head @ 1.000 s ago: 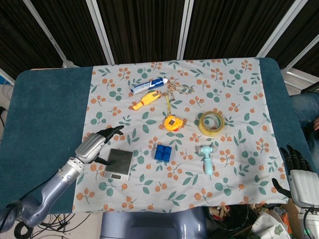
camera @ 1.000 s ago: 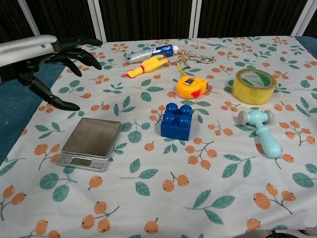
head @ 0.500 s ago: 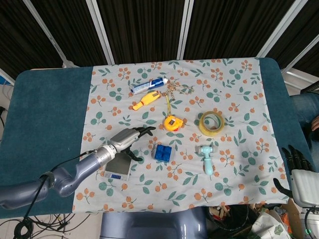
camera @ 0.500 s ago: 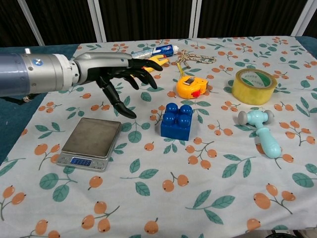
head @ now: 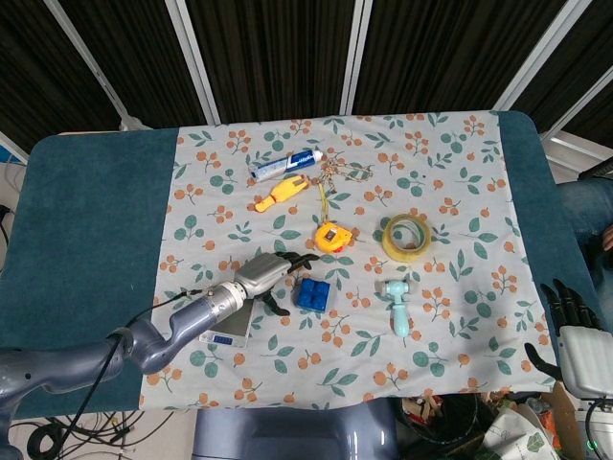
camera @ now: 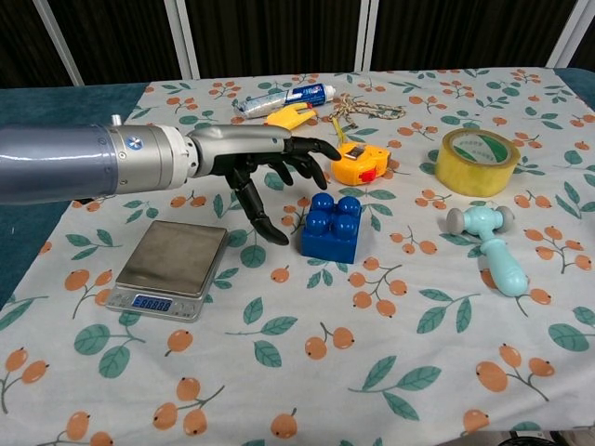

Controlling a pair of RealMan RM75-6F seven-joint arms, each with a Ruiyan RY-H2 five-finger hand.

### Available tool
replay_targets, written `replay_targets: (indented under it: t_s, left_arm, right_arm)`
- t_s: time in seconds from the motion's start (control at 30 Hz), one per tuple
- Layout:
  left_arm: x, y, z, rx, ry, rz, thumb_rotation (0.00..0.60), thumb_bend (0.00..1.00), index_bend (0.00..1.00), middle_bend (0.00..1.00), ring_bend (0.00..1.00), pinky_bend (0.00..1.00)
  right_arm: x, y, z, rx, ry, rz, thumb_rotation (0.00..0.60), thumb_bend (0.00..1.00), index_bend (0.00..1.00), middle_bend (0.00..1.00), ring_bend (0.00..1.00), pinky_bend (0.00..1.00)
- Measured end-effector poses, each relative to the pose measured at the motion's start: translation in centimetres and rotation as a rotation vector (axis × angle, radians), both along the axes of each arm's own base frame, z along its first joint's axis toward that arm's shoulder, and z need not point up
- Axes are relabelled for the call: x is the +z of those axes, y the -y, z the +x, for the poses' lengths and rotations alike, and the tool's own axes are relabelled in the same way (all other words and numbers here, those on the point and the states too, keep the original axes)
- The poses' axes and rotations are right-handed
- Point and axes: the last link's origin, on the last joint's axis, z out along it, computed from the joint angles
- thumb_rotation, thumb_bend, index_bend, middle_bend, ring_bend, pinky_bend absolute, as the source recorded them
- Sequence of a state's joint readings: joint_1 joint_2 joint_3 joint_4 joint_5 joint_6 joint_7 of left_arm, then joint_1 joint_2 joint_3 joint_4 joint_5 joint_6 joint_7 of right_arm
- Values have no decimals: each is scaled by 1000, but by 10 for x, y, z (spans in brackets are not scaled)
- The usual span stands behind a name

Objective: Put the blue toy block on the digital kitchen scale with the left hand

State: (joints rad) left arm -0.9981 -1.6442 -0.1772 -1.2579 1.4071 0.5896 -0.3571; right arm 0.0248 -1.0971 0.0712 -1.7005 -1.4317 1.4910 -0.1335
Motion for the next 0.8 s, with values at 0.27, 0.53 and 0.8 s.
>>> replay_targets:
  t_s: [0.27, 0.53, 0.8]
  left_arm:
    - [-12, 0, 2, -2, -30, -15, 600, 0, 164, 235, 110, 172]
    - [-16, 0, 3, -7, -31, -8, 600, 41, 221, 271, 119, 188]
    - [-22, 2, 5, -23, -34, 2, 600, 76, 254, 306, 141, 217]
  right_arm:
    - [1, 0, 0, 1, 4, -2, 600, 199, 0, 0, 56, 183]
    - [1, 0, 0, -2, 6, 0, 600, 199, 0, 0, 56, 183]
    - [1, 0, 0, -4, 8, 0, 600, 199, 0, 0, 56, 183]
